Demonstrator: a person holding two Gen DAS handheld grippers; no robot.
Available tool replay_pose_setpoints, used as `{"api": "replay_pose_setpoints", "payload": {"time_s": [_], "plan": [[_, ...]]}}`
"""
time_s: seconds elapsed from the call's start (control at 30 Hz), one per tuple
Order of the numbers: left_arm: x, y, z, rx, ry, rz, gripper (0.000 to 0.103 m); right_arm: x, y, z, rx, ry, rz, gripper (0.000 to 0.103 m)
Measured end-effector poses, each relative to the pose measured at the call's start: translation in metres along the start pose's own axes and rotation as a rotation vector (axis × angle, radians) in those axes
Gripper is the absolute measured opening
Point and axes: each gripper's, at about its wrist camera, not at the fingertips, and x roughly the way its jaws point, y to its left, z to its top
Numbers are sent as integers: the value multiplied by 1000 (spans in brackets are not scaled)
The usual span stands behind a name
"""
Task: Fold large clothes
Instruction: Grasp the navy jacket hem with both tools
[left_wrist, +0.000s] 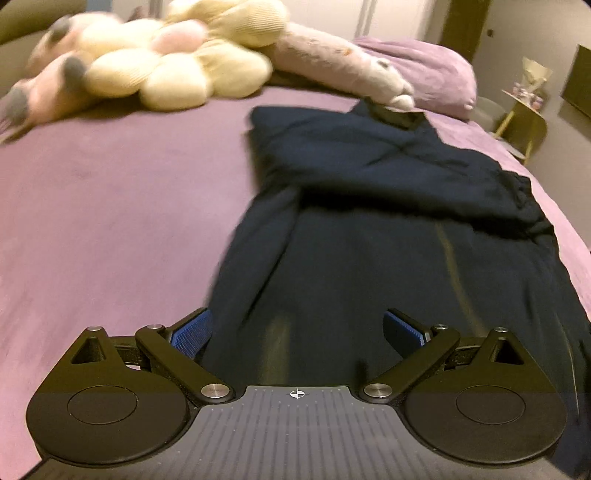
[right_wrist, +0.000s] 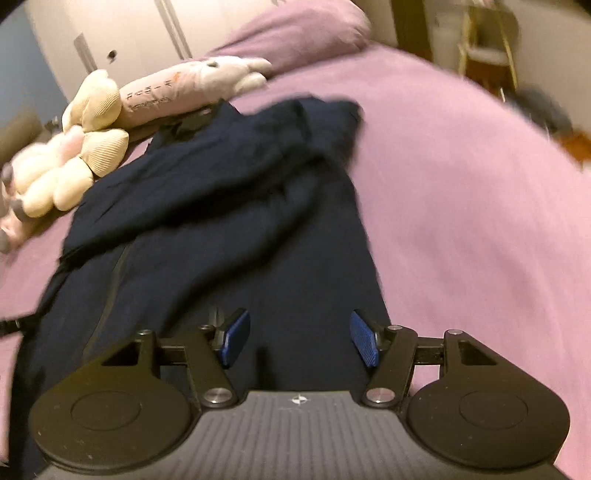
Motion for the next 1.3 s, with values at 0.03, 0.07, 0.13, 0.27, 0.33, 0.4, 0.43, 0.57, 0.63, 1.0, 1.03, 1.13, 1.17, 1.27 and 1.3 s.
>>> {"api": "replay_pose_setpoints", "payload": {"time_s": [0.03, 0.07, 0.13, 0.27, 0.33, 0.4, 0.43, 0.57, 0.63, 1.0, 1.03, 1.13, 1.17, 1.27, 1.3], "plan": [[-12, 10, -11, -24, 16, 6, 102, -13, -11, -11, 33, 12, 15, 61], [-20, 18, -20, -50, 30, 2, 102, -24, -19, -20, 58, 18, 17, 61], [-33, 35, -36, -99, 58, -20, 102, -41, -33, -38, 83, 26, 35, 64], [-47, 57, -63, -183, 119, -7, 102, -52, -48, -63, 105, 88, 46, 65], [-53, 64, -75, -218, 132, -21, 101, -53, -54, -73, 127, 111, 52, 65], [-55, 69, -81, -244, 142, -42, 98, -52, -63, -82, 184, 144, 83, 63], [-55, 72, -83, -258, 151, -49, 94, -52, -67, -88, 206, 161, 96, 60], [-58, 80, -88, -298, 174, -78, 74, -61, -70, -98, 199, 170, 125, 46], [-58, 84, -90, -316, 185, -114, 65, -65, -70, -97, 189, 177, 151, 43], [-54, 81, -90, -220, 256, -174, 67, -60, -88, -104, 232, 260, 258, 54], [-53, 79, -89, -204, 262, -170, 65, -60, -88, -105, 228, 260, 260, 54], [-53, 77, -88, -176, 279, -158, 50, -61, -83, -105, 190, 262, 253, 30], [-53, 78, -88, -176, 283, -158, 41, -61, -81, -106, 178, 267, 260, 28], [-54, 83, -87, -202, 283, -170, 32, -61, -79, -104, 177, 272, 302, 26], [-54, 86, -88, -217, 282, -179, 33, -60, -78, -104, 173, 274, 305, 26]]}}
